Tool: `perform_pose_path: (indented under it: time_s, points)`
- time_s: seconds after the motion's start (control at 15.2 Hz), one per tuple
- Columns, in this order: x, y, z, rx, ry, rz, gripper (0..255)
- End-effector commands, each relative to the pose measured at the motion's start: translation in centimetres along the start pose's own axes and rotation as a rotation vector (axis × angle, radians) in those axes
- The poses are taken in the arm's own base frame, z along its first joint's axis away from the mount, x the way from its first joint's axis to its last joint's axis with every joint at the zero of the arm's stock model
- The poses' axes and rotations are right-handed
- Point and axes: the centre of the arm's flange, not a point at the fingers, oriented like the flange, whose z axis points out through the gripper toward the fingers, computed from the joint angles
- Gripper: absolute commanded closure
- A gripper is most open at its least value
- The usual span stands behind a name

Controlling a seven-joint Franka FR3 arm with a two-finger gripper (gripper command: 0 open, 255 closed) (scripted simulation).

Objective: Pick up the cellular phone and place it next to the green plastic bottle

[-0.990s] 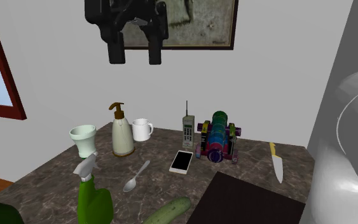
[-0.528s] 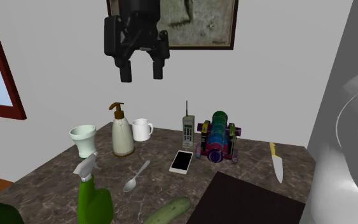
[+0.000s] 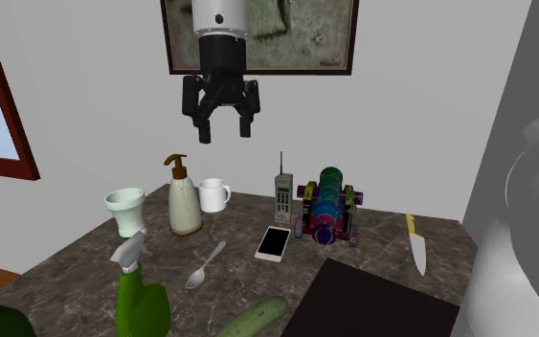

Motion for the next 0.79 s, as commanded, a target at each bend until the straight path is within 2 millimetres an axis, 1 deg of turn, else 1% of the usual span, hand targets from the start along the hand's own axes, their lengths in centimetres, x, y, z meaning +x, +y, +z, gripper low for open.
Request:
perform_pose_path:
  time_s: [0.0, 0.4, 0.73]
  points:
    - [1.6, 1.7, 1.0, -0.001, 0.002, 0.037, 0]
    - [5.4, 8.0, 3.9, -0.001, 0.005, 0.145, 0]
    - [8.1, 13.5, 6.4, 0.000, 0.008, 0.236, 0]
